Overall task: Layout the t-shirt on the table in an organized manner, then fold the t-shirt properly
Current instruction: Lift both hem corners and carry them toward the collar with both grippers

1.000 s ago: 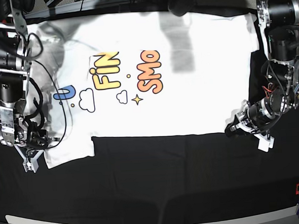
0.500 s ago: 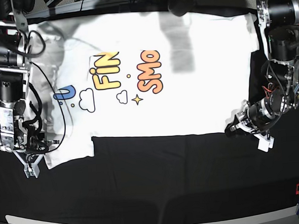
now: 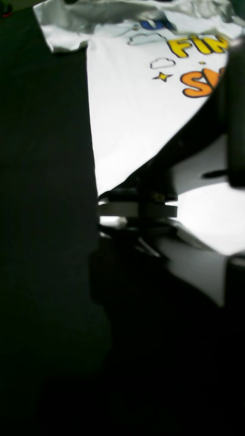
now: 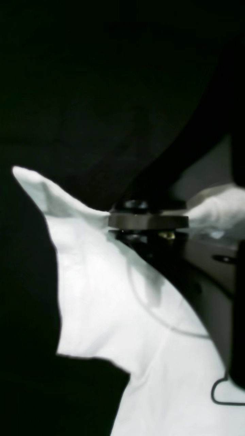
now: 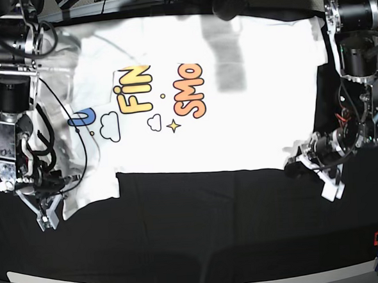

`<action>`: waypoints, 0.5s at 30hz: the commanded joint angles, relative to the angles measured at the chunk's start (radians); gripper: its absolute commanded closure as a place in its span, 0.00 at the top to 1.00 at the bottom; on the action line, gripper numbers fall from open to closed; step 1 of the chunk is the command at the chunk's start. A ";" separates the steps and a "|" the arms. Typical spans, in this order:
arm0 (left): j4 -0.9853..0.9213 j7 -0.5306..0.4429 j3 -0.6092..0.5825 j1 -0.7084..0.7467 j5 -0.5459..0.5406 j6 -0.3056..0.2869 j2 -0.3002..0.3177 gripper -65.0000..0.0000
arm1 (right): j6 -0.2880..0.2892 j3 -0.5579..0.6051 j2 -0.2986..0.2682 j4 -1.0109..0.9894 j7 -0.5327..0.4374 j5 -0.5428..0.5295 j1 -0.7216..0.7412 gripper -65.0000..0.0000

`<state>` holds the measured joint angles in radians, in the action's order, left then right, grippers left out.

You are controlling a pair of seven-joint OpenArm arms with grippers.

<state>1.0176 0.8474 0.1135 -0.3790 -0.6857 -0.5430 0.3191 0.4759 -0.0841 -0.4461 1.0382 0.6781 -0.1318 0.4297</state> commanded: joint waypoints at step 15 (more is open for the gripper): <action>0.576 0.073 0.005 0.255 0.005 0.133 0.079 0.00 | 0.209 -0.318 -0.016 0.455 0.040 -0.248 -0.317 0.00</action>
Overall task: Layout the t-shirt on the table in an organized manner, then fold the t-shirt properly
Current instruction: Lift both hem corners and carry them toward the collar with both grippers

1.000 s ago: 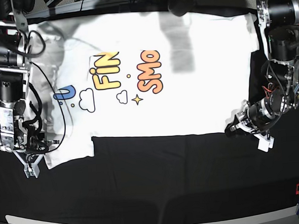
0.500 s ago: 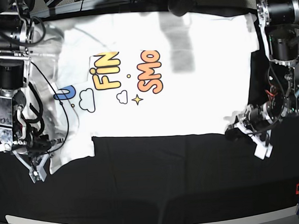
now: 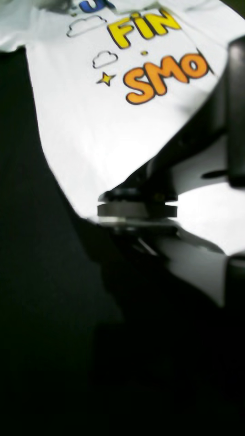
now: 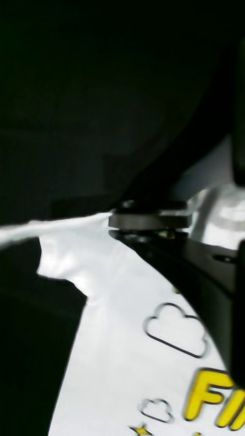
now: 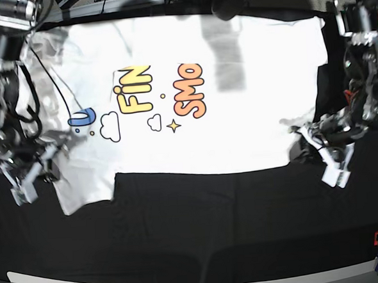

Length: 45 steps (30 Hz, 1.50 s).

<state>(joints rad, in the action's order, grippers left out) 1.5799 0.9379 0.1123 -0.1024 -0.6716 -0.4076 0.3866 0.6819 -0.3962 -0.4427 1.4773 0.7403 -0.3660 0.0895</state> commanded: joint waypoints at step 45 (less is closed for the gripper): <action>0.340 0.142 0.006 0.269 0.083 0.075 0.068 0.00 | 0.016 -0.187 -0.020 0.235 0.181 -0.051 -0.308 0.42</action>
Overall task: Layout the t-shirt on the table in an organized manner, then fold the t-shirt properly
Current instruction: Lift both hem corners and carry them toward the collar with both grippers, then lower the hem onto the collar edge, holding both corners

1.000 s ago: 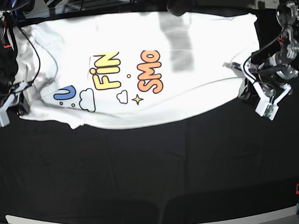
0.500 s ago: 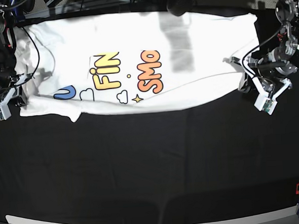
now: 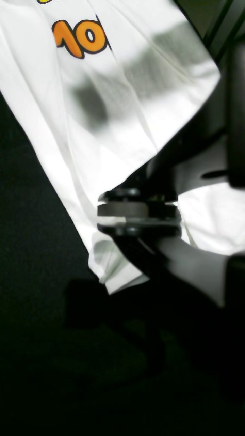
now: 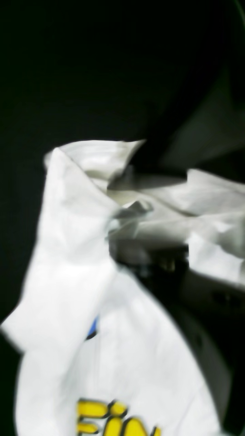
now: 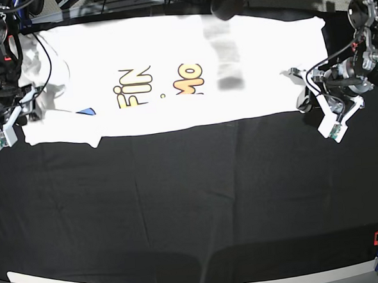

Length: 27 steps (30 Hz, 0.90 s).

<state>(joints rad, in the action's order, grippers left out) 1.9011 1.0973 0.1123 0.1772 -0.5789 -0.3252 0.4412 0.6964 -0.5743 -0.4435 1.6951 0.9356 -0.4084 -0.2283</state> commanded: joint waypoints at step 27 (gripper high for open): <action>0.019 -0.021 0.006 -0.011 -0.010 -0.007 0.013 0.00 | -0.338 -0.009 -0.014 -0.211 -0.241 0.002 0.122 0.51</action>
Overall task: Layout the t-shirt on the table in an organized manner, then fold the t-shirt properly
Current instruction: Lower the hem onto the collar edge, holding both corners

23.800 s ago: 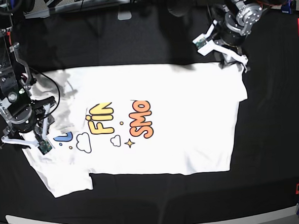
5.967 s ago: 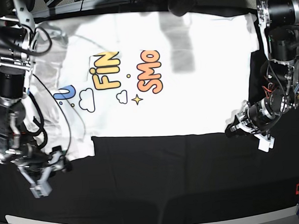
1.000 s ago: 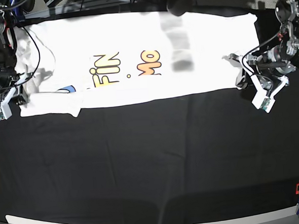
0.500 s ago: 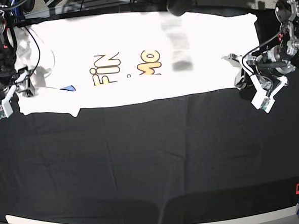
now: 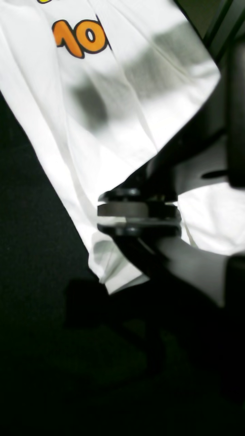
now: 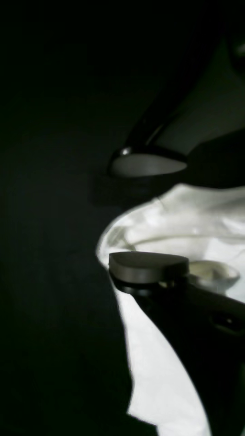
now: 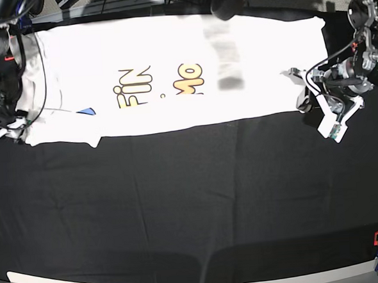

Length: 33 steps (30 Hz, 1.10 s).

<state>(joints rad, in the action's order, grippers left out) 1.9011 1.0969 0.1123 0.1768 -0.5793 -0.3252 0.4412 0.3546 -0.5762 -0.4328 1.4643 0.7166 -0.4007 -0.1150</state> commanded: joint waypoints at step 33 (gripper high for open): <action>0.019 -0.028 0.006 -0.011 -0.010 -0.007 0.013 0.00 | 0.343 -0.007 -0.024 0.001 0.176 -0.236 0.034 0.51</action>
<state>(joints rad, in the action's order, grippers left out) 1.9011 1.0851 0.1123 0.1772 -0.5789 -0.3252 0.4412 0.6823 -0.5770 -0.4328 1.4448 0.9115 -0.6136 -0.0944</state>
